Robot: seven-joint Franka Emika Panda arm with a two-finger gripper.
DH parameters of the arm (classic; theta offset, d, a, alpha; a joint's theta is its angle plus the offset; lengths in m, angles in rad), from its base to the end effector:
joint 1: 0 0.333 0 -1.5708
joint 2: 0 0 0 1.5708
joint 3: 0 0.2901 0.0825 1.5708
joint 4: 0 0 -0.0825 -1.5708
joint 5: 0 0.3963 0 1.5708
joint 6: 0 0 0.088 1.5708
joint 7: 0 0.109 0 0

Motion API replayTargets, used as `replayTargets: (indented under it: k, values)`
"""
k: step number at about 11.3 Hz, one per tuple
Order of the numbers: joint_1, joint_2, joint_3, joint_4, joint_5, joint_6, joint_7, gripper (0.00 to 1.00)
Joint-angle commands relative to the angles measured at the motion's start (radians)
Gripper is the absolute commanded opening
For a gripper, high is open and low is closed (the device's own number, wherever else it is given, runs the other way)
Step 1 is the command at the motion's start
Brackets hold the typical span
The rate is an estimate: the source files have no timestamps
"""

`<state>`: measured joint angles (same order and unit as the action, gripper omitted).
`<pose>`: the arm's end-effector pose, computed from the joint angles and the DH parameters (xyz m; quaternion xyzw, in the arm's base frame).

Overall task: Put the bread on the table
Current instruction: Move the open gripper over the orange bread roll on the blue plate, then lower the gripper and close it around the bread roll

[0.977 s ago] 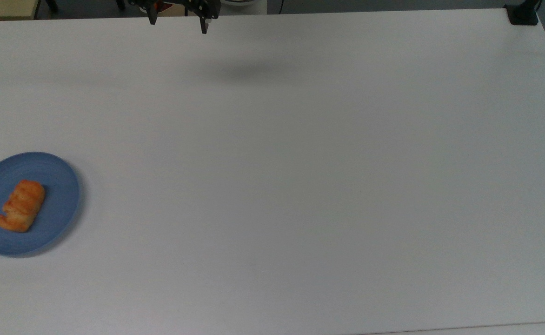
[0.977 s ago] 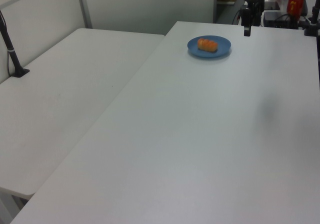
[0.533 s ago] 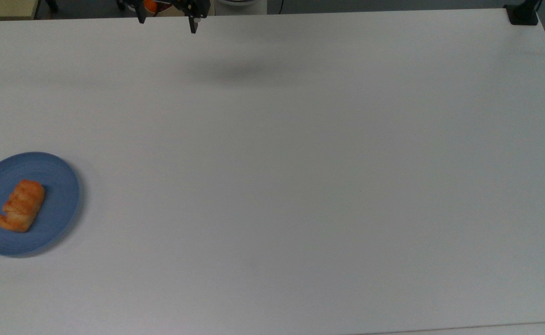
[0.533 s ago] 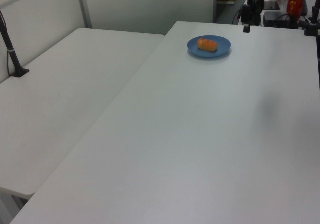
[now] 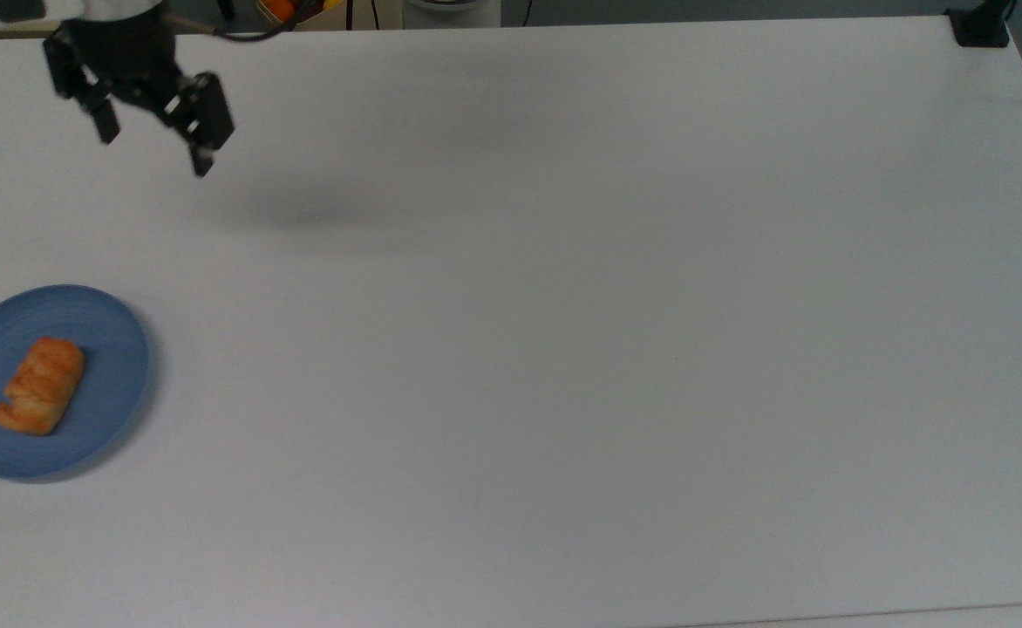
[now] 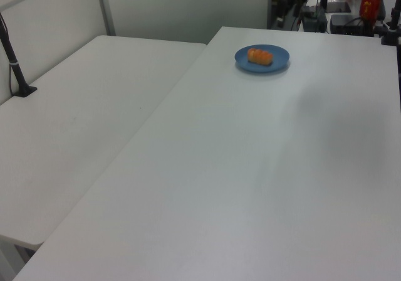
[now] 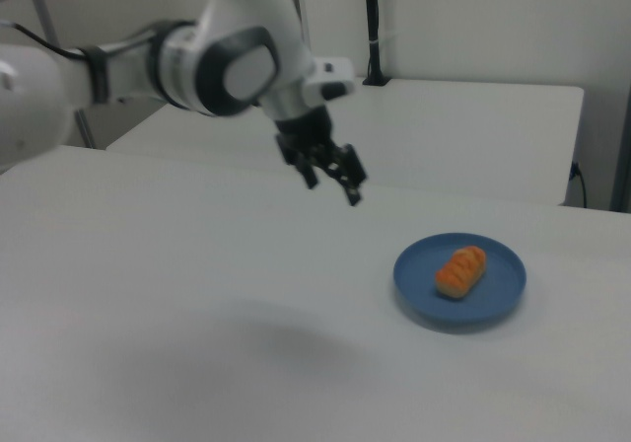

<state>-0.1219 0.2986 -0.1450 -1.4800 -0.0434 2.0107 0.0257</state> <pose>0.6574 -0.1706 0.5011 0.9834 -0.1323 0.1114 0.0551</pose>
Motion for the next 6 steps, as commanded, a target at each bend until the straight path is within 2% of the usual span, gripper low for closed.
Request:
replayTargets:
  k: [1, 4, 6]
  values:
    - [-0.064, 0.206, -0.002, 0.076, 0.026, 0.347, -0.007, 1.0]
    - [-0.102, 0.379, -0.01, 0.119, 0.097, 0.679, 0.019, 1.0]
    - [-0.119, 0.456, -0.014, 0.136, 0.097, 0.785, 0.019, 1.0]
